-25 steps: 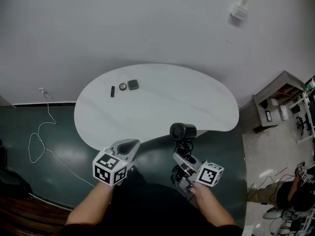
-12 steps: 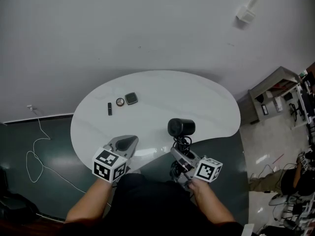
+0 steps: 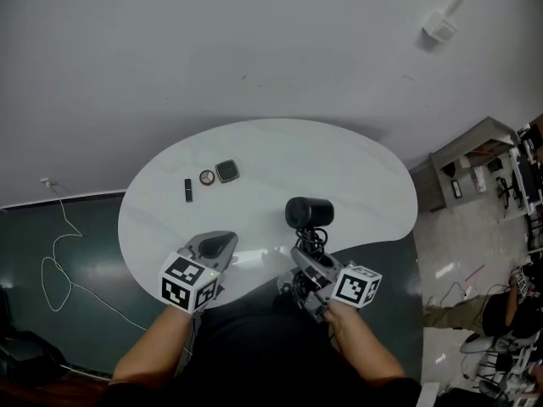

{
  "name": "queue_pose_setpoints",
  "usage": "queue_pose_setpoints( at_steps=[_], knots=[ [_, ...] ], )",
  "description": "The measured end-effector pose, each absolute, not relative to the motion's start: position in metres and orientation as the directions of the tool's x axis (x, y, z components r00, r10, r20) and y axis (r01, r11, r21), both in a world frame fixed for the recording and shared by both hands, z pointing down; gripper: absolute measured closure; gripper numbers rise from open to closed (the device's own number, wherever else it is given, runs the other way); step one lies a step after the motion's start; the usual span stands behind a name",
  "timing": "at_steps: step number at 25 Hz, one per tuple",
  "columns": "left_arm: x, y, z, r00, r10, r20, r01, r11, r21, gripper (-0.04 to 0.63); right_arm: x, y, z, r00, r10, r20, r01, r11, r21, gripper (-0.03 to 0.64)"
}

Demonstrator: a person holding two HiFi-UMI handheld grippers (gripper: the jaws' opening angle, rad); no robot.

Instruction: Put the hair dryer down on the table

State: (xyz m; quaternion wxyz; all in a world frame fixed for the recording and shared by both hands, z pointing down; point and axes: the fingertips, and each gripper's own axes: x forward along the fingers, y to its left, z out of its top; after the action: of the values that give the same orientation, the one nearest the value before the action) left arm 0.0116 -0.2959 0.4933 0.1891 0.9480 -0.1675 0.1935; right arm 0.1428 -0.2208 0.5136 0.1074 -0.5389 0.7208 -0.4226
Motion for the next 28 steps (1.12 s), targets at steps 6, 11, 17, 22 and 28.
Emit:
queue_pose_setpoints(
  at_steps=[6, 11, 17, 22, 28],
  knots=[
    [0.012, -0.3, 0.496, 0.844, -0.307, 0.439, -0.461, -0.835, 0.302, 0.578, 0.158, -0.241, 0.527, -0.434, -0.824, 0.363, -0.707, 0.062, -0.705, 0.419],
    [0.012, -0.295, 0.499, 0.818, -0.36, 0.449, -0.52, -0.796, 0.31, 0.578, 0.173, -0.255, 0.545, -0.459, -0.78, 0.426, -0.747, 0.08, -0.66, 0.419],
    [0.003, -0.293, 0.503, 0.776, -0.427, 0.464, -0.591, -0.748, 0.3, 0.578, 0.183, -0.287, 0.588, -0.45, -0.71, 0.542, -0.835, 0.119, -0.538, 0.42],
    [-0.001, -0.28, 0.512, 0.754, -0.429, 0.497, -0.615, -0.726, 0.307, 0.578, 0.187, -0.32, 0.63, -0.459, -0.646, 0.61, -0.862, 0.156, -0.482, 0.422],
    [-0.013, -0.265, 0.525, 0.716, -0.434, 0.546, -0.658, -0.681, 0.322, 0.578, 0.186, -0.365, 0.653, -0.465, -0.598, 0.653, -0.864, 0.145, -0.482, 0.422]
  ],
)
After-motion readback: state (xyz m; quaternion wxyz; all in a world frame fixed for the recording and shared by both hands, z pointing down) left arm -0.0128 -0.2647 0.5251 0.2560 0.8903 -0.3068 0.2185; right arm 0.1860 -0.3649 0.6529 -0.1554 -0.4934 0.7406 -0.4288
